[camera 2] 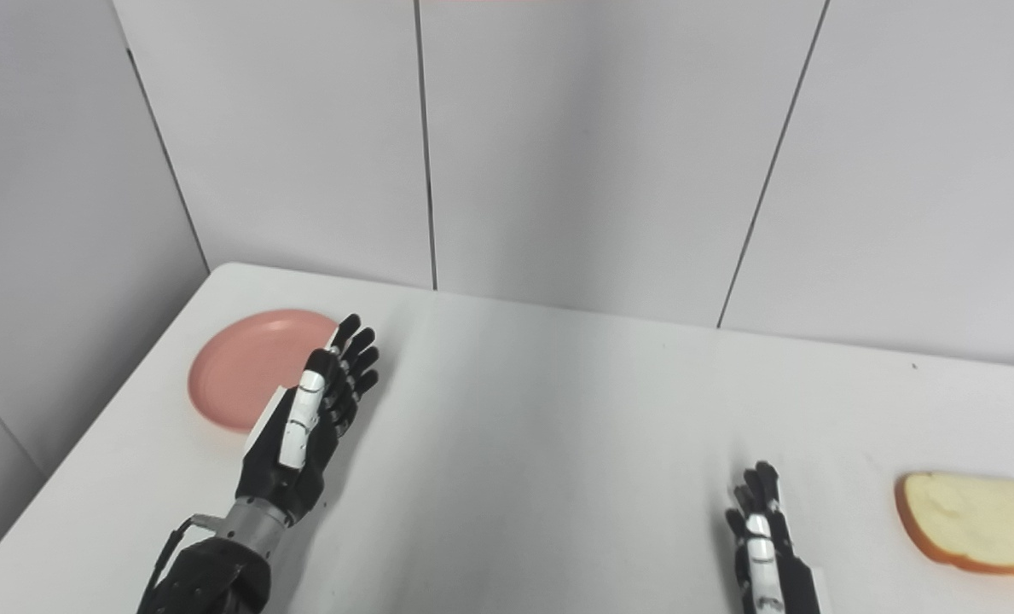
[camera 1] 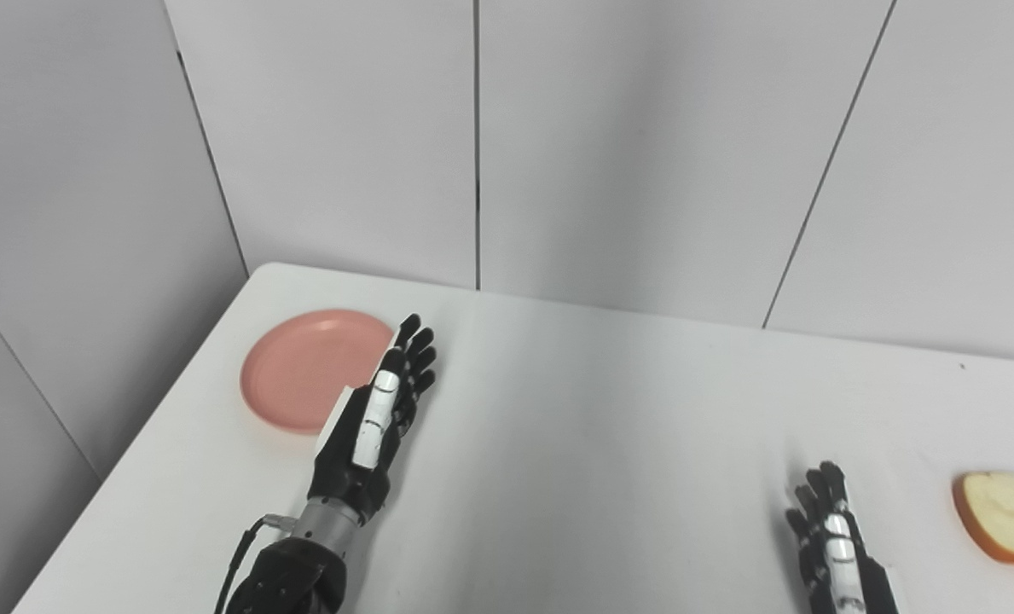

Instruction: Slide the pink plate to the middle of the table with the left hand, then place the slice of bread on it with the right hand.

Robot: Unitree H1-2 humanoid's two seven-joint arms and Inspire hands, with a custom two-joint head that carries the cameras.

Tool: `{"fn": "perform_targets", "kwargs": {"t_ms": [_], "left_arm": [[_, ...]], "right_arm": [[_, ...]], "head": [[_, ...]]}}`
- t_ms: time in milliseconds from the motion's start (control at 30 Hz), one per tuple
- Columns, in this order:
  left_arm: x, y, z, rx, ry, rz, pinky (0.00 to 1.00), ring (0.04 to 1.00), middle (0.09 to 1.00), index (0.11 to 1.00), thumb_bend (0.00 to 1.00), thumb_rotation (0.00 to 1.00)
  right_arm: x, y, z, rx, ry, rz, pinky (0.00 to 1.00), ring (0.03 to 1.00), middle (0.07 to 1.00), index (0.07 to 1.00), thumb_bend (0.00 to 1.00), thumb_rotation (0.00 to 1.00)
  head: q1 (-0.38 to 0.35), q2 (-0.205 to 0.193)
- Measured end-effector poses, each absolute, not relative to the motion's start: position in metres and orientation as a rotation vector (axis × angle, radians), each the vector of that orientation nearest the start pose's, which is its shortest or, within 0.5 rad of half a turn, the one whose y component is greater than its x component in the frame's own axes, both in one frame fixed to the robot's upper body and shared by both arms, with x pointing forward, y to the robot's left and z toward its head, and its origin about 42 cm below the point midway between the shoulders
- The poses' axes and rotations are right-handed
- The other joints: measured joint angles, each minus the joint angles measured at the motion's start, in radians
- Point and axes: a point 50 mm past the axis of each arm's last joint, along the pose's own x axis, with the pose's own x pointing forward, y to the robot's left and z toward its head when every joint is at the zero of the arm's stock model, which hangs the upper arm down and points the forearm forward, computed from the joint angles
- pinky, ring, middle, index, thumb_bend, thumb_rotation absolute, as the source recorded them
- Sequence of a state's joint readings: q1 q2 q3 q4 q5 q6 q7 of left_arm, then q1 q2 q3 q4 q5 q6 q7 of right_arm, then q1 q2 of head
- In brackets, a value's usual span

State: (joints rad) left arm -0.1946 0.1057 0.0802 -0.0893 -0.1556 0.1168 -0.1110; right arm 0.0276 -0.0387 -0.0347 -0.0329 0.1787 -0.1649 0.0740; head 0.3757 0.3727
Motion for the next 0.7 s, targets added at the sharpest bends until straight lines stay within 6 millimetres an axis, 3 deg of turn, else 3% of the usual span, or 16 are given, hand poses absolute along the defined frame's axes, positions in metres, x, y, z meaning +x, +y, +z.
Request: {"fn": "perform_targets", "kwargs": {"t_ms": [333,467,700], "left_arm": [[0.379,0.3,0.196,0.02,-0.213,-0.002,1.0,0.969,0.953,0.972,0.77,1.0],[0.394,0.319,0.196,0.002,-0.218,0.082,0.91,0.873,0.874,0.896,0.75,1.0],[0.407,0.338,0.189,-0.015,-0.222,0.165,0.8,0.805,0.802,0.814,0.75,1.0]], "right_arm": [[0.276,-0.237,0.11,0.147,-0.195,0.034,1.0,1.0,1.0,1.0,0.69,0.89],[0.28,-0.239,0.113,0.135,-0.232,0.047,1.0,1.0,1.0,1.0,0.7,0.9],[0.283,-0.242,0.114,0.13,-0.246,0.053,1.0,1.0,1.0,1.0,0.73,0.89]], "head": [[0.032,-0.006],[0.038,-0.009],[0.046,-0.012]]}}
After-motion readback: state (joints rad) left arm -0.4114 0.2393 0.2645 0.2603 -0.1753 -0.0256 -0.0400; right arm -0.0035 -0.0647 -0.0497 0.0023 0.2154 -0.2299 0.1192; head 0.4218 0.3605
